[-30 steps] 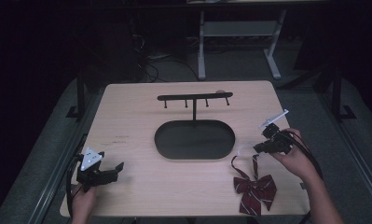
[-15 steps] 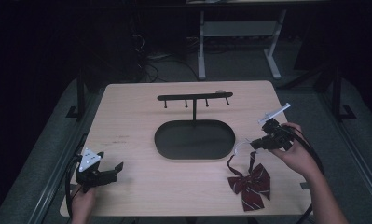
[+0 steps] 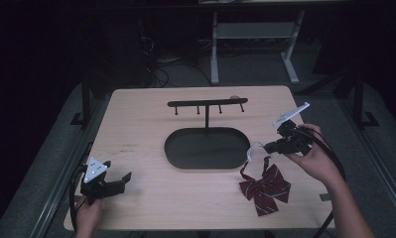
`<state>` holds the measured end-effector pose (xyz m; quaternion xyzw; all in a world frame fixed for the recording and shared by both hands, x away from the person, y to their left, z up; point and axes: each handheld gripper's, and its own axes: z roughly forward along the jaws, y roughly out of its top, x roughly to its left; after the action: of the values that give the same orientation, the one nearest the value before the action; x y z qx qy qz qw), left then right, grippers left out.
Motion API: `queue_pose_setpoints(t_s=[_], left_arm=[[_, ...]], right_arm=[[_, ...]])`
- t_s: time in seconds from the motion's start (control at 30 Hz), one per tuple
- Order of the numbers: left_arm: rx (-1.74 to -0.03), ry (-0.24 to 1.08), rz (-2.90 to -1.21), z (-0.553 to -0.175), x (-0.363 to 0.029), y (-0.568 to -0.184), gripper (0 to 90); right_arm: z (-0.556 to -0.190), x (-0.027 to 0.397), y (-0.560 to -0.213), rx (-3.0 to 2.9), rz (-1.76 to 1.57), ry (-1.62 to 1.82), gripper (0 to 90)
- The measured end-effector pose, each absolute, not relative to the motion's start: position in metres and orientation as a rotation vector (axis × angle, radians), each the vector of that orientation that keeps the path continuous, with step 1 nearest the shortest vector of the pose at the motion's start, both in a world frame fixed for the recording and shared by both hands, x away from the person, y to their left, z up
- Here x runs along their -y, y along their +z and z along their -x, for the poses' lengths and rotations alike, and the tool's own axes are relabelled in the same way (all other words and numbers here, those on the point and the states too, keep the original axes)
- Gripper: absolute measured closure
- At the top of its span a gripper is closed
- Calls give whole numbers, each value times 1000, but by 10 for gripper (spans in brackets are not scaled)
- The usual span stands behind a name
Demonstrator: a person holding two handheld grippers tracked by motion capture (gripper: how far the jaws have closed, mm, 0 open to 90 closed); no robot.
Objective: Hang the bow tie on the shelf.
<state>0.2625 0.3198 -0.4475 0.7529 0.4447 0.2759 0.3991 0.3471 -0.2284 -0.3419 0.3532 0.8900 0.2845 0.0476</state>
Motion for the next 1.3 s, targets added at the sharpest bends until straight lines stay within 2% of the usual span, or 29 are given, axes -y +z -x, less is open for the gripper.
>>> queue_pose_setpoints(t_s=[0.47, 1.3], left_arm=[[-1130, 688, -1904, -264, -320, -449, 130], [-1120, 684, -1913, -266, -318, -449, 130]], right_arm=[[-354, 217, -316, -2697, -1013, 869, 878], [-388, 197, -280, -2676, -993, 849, 883]])
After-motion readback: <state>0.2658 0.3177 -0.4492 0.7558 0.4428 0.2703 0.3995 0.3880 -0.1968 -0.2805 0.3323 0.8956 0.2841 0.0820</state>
